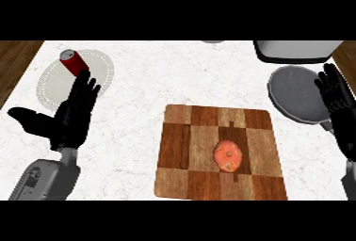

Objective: Pick the squash from the cutting board and place it in the pan

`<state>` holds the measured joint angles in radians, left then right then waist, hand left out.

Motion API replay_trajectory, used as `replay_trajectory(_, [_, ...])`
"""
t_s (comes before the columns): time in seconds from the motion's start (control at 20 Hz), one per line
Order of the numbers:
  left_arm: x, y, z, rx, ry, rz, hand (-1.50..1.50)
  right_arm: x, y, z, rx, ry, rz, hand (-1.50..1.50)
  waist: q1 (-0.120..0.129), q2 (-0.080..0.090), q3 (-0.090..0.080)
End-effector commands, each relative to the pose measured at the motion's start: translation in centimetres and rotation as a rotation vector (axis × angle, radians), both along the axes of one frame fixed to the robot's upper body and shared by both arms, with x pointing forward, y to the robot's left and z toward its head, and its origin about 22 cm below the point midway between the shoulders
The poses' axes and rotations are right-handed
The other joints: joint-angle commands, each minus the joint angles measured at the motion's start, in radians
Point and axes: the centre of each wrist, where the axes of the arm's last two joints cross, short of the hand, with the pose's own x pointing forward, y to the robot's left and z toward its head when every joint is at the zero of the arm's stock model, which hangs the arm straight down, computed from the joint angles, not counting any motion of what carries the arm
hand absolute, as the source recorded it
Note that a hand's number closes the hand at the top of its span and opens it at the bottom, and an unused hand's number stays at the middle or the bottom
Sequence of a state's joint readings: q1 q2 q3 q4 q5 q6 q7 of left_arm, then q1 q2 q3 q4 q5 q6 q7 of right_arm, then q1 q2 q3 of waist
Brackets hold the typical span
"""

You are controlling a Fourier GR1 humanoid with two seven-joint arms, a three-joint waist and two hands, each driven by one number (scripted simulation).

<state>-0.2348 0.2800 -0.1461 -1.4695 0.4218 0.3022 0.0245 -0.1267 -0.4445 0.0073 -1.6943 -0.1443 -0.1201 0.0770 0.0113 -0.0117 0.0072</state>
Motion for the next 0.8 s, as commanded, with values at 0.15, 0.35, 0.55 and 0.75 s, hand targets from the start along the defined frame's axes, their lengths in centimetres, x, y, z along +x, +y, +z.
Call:
replay_trajectory(0.15, [-0.5,-3.4,-0.9,0.063,0.073,-0.207,0.00,2.0,8.2,2.5,-0.287,-0.084,0.447,1.50,0.047,0.023,-0.009])
replay_trajectory(0.35, [-1.8,-4.1,-2.6,0.051,0.181,-0.328,0.00,2.6,7.9,6.4,-0.802,-0.343,0.398,1.50,0.057,0.012,-0.016])
replay_trajectory(0.55, [-2.4,-2.9,-3.6,0.026,0.188,-0.322,0.00,2.4,12.9,-1.9,-0.586,-0.479,0.499,-1.50,0.022,0.020,-0.006])
replay_trajectory(0.75, [-4.3,-2.0,-3.7,0.026,0.213,-0.302,0.00,0.9,13.8,-2.9,-0.737,-0.418,0.649,-1.50,0.005,0.010,-0.007])
